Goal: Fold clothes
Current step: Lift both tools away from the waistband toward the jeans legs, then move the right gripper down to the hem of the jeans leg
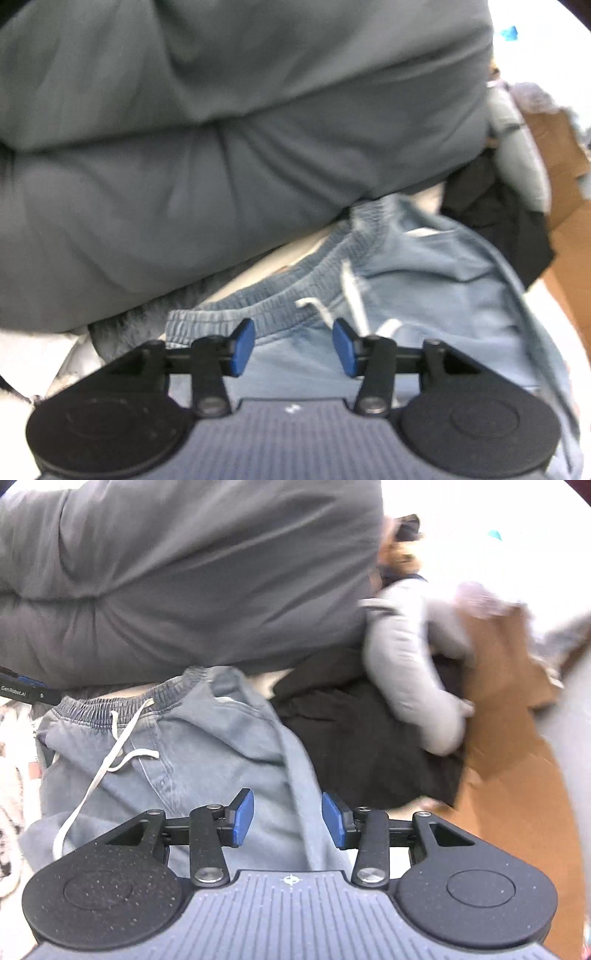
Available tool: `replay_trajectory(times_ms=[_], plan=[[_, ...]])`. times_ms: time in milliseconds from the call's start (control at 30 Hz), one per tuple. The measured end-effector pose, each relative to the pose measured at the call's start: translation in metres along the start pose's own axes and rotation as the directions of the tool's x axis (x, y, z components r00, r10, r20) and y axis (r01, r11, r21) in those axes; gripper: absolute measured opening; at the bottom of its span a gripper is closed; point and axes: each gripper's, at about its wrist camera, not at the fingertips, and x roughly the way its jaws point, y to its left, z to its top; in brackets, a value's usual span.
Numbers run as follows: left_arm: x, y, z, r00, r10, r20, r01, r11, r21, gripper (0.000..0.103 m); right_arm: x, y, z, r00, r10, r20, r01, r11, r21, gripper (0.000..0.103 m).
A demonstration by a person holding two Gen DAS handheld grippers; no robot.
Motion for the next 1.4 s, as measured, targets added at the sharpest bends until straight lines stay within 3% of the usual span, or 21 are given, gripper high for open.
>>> replay_trajectory(times_ms=[200, 400, 500, 700, 800, 1067, 1400], plan=[[-0.044, -0.022, 0.002, 0.998, -0.062, -0.013, 0.062, 0.997, 0.035, 0.051, -0.107, -0.032, -0.031, 0.998, -0.069, 0.002, 0.069, 0.995, 0.076, 0.049], [-0.098, -0.05, 0.003, 0.994, -0.108, -0.024, 0.11, 0.986, 0.124, 0.061, -0.192, -0.049, -0.067, 0.993, -0.12, -0.013, 0.121, 0.983, 0.137, 0.055], [-0.122, -0.069, 0.005, 0.991, -0.133, -0.032, 0.136, 0.976, 0.168, 0.063, -0.224, -0.06, -0.091, 0.992, -0.125, 0.005, 0.122, 0.976, 0.182, 0.055], [-0.168, -0.097, 0.015, 0.989, -0.147, 0.014, 0.143, 0.976, 0.166, 0.069, -0.271, -0.088, -0.149, 0.989, -0.135, 0.056, 0.114, 0.951, 0.286, 0.055], [-0.18, -0.113, 0.015, 0.987, -0.157, 0.018, 0.151, 0.971, 0.184, 0.069, -0.283, -0.103, -0.185, 0.985, -0.152, 0.079, 0.112, 0.921, 0.373, 0.055], [-0.172, -0.169, 0.013, 0.983, -0.185, 0.006, 0.179, 0.954, 0.239, 0.069, -0.27, -0.137, -0.286, 0.977, -0.198, 0.074, 0.112, 0.781, 0.615, 0.055], [-0.143, -0.226, 0.015, 0.974, -0.225, 0.026, 0.211, 0.942, 0.263, 0.069, -0.239, -0.146, -0.388, 0.975, -0.22, 0.034, 0.126, 0.673, 0.729, 0.055]])
